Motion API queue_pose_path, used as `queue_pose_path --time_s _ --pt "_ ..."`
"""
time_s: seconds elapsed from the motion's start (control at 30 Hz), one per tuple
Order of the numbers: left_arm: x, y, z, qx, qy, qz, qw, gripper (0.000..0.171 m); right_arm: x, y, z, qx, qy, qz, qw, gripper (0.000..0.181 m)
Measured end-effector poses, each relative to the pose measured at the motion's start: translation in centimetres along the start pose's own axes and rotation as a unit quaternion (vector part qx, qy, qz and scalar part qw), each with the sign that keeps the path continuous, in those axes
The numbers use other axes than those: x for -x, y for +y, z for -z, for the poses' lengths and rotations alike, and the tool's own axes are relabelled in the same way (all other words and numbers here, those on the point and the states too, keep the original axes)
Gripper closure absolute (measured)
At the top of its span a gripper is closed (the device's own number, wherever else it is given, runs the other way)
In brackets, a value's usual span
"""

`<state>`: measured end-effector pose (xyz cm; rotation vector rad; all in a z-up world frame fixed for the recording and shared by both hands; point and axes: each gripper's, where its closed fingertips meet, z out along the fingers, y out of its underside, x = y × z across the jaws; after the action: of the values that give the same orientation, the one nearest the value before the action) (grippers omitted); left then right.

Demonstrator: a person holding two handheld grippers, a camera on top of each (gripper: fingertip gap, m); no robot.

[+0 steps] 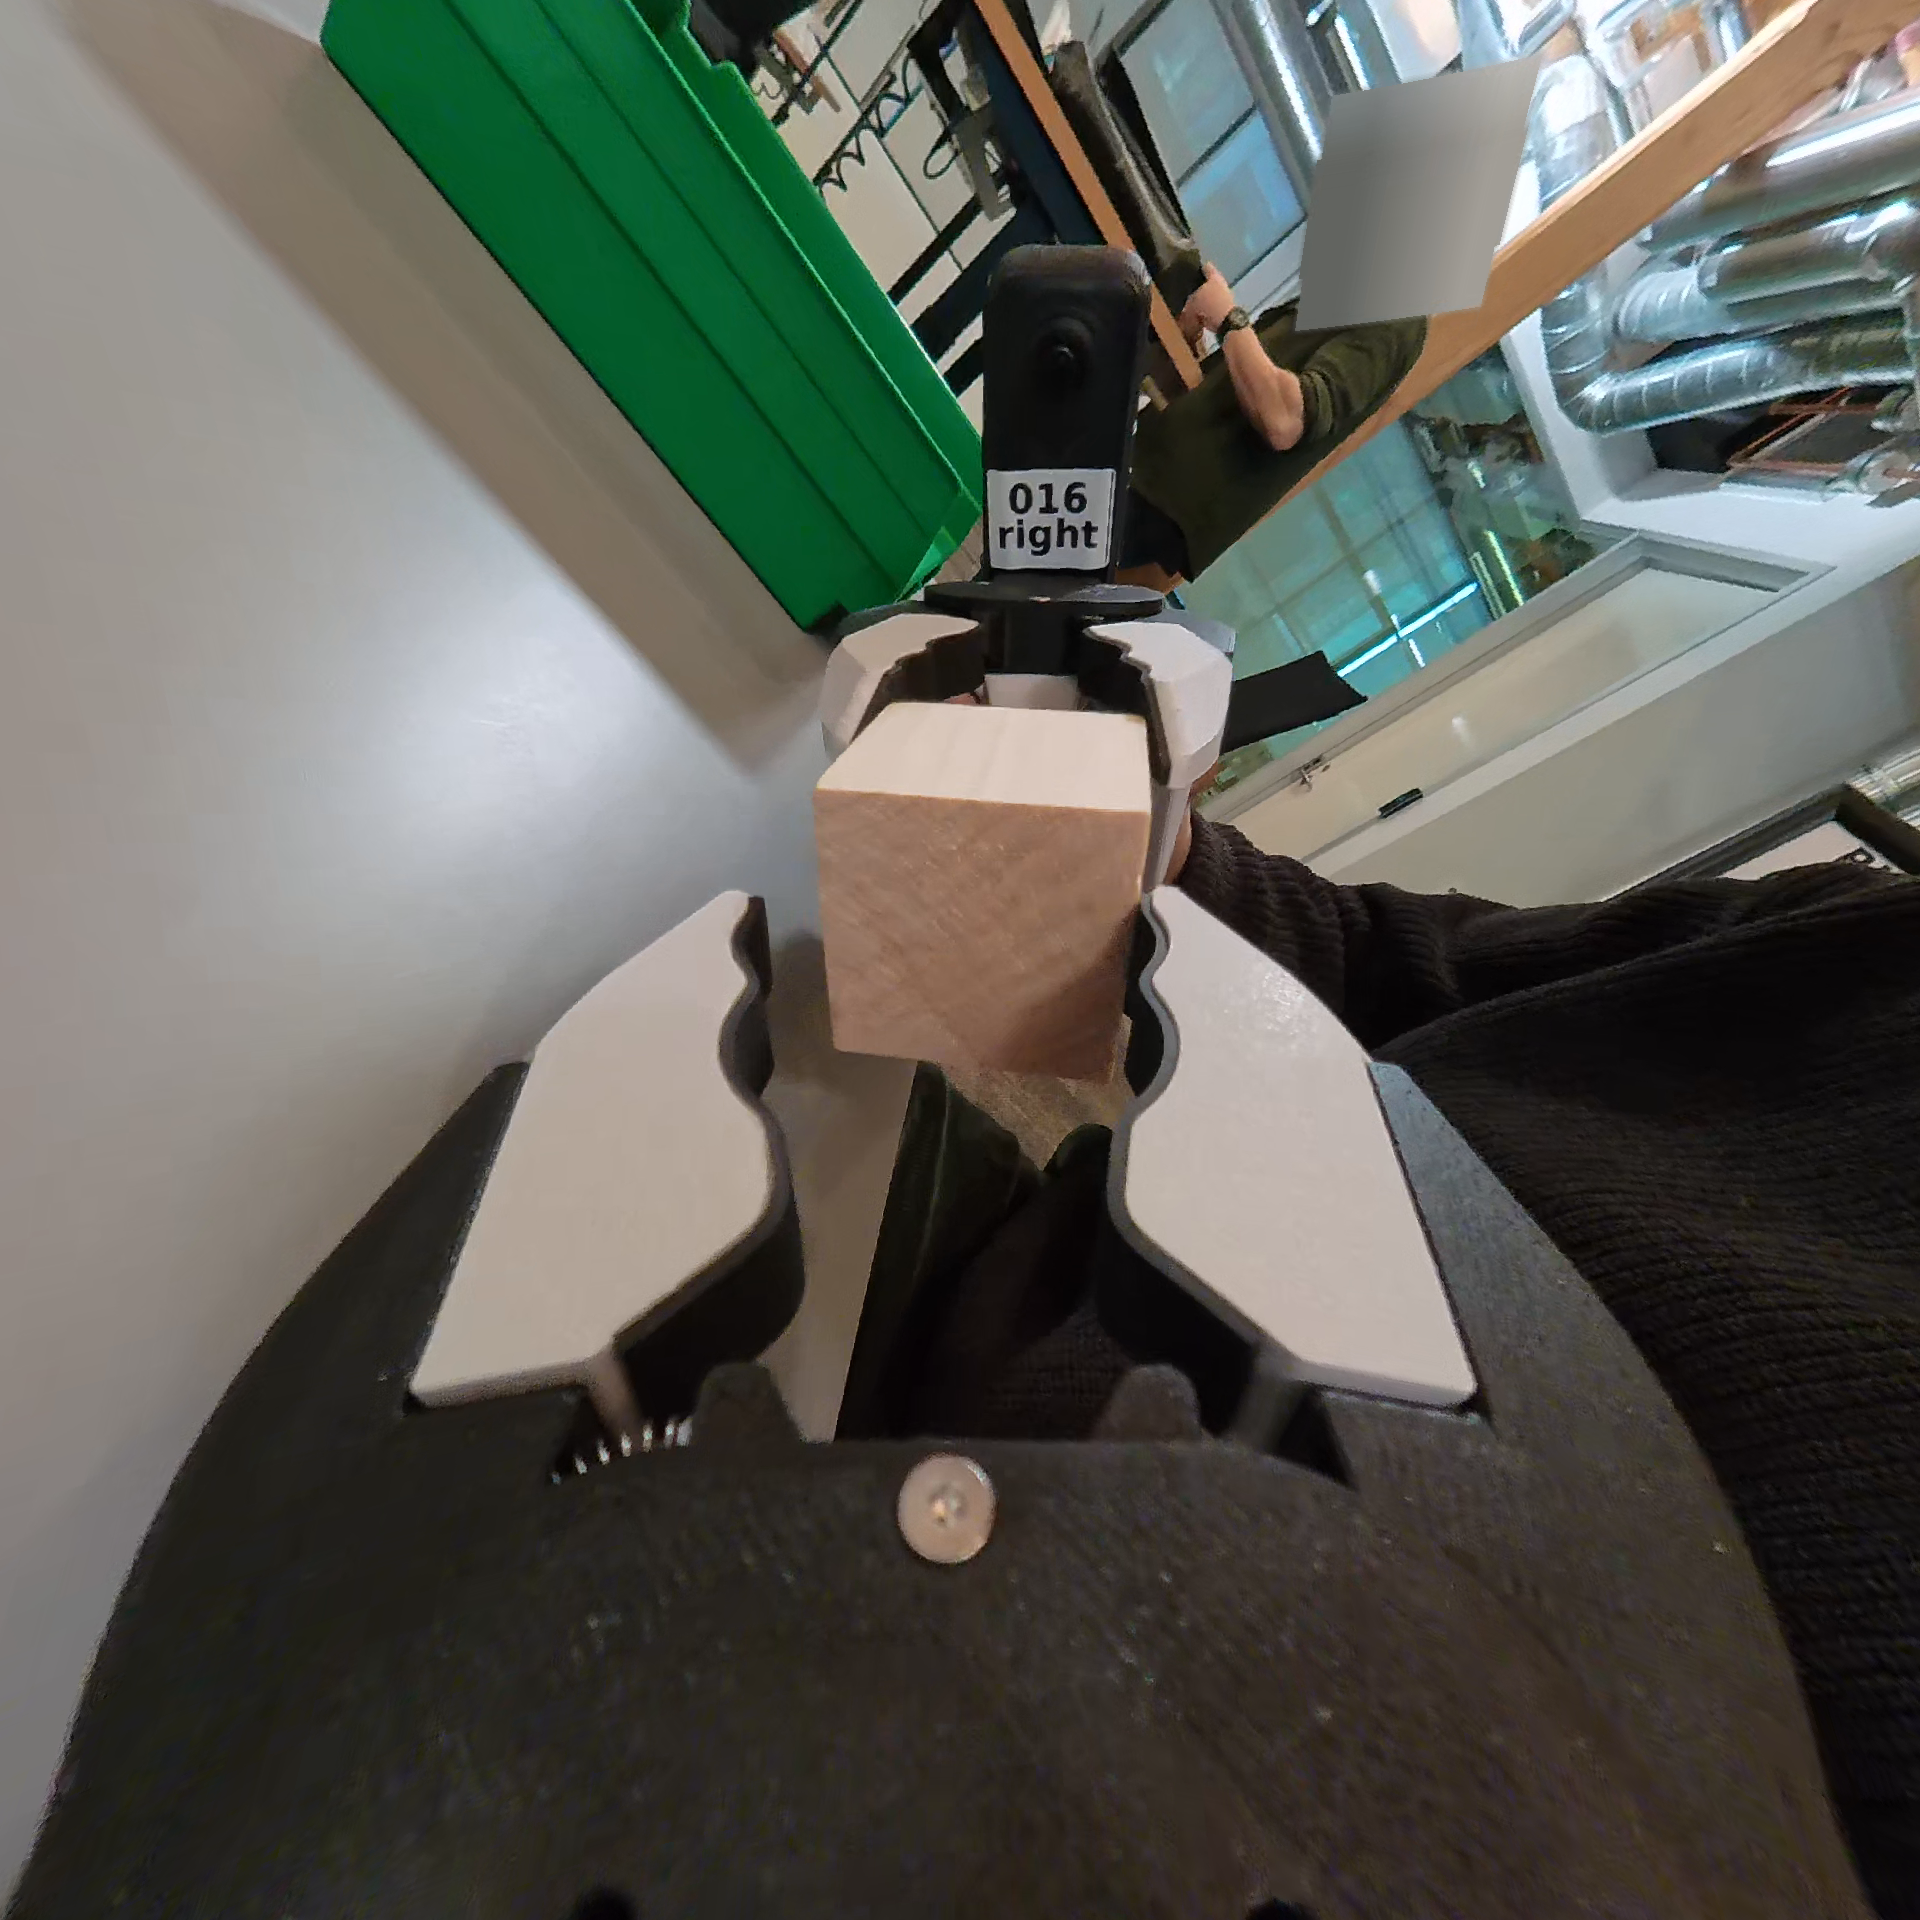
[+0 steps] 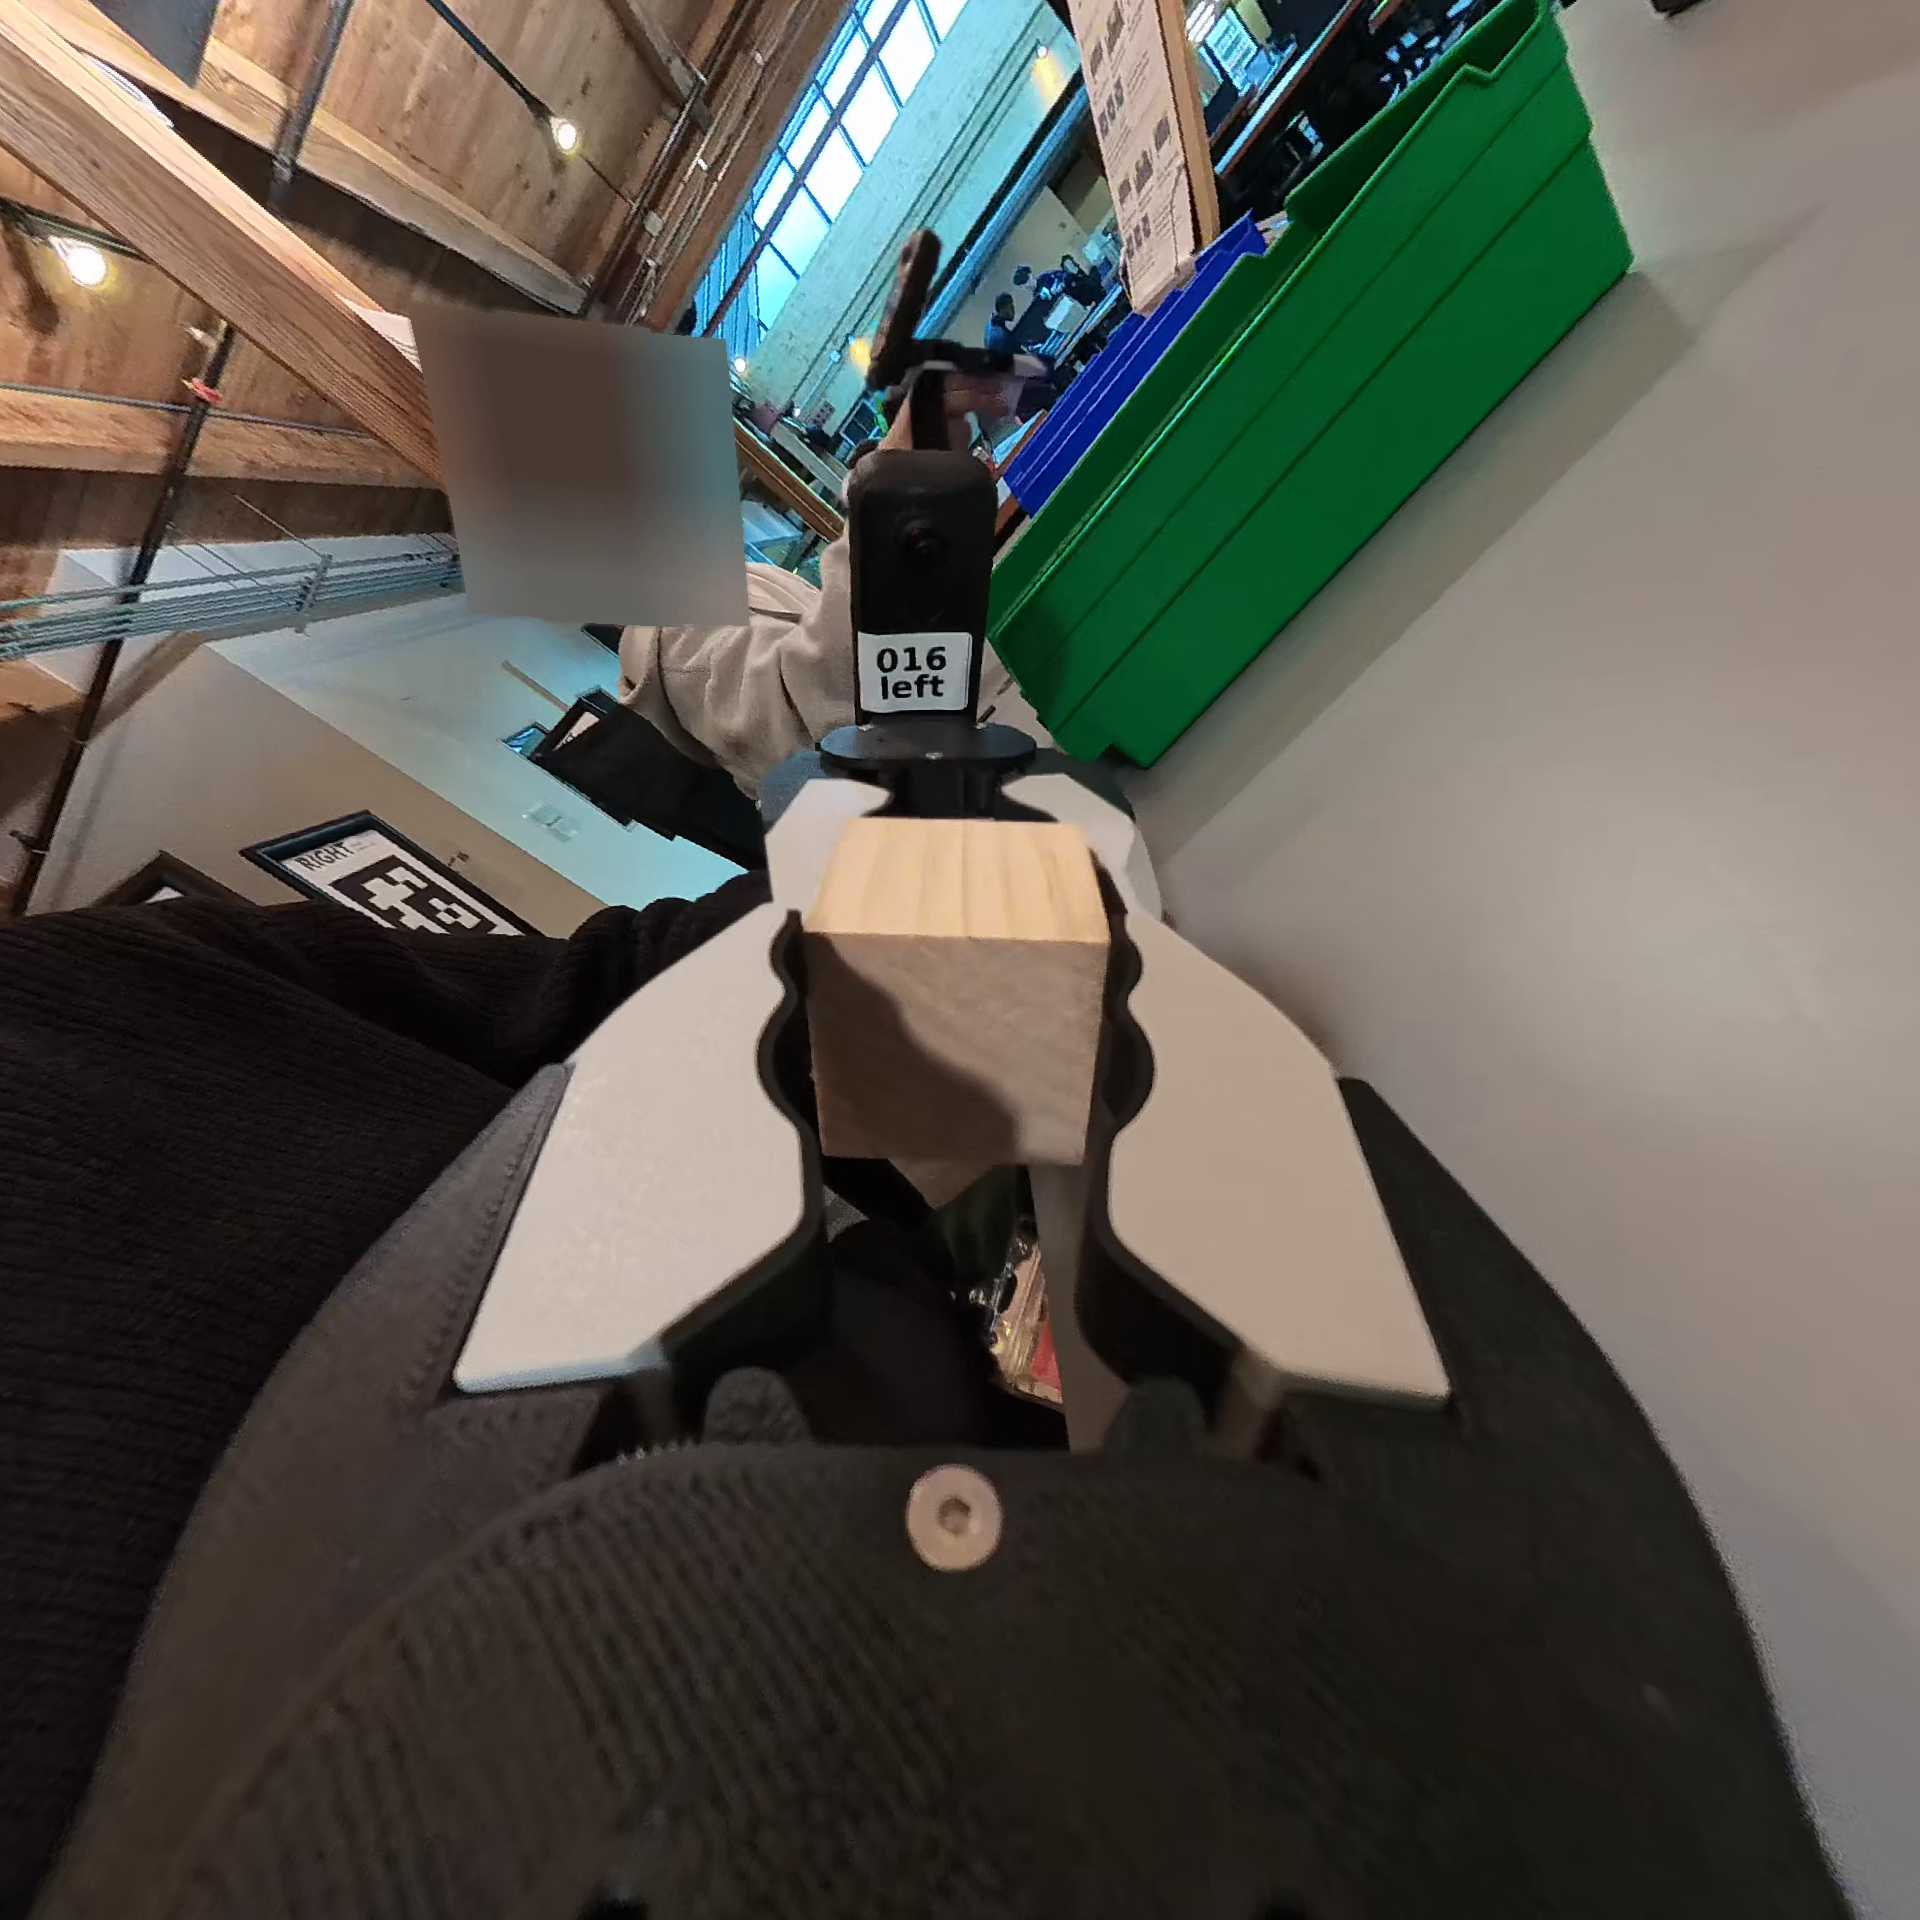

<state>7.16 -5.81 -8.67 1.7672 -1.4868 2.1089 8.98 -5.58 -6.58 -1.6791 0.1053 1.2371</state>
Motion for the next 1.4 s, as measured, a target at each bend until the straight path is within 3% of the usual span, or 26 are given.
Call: queue_pose_path --time_s 0.07,0.47,1.03,1.17,1.4 --pt "-0.3 0.0 0.0 -0.001 0.011 0.003 1.000 0.115 -0.2 0.1 0.0 0.003 0.005 0.002 1.000 0.125" --pt "0.1 -1.8 1.0 -0.051 0.008 0.037 0.998 0.115 -0.2 -0.5 -0.1 -0.024 0.001 -0.009 1.000 0.118" --pt "0.9 -3.9 2.5 -0.138 -0.004 0.070 0.988 0.115 -1.5 1.2 -1.6 -0.029 0.039 -0.055 0.997 0.106" --pt "1.0 -3.7 2.2 -0.149 -0.006 0.079 0.986 0.116 -1.4 1.0 -2.4 -0.070 0.040 -0.073 0.994 0.116" --pt "0.9 -3.2 1.6 -0.141 -0.011 0.072 0.987 0.116 -1.3 1.2 -2.4 -0.072 0.040 -0.072 0.994 0.122"
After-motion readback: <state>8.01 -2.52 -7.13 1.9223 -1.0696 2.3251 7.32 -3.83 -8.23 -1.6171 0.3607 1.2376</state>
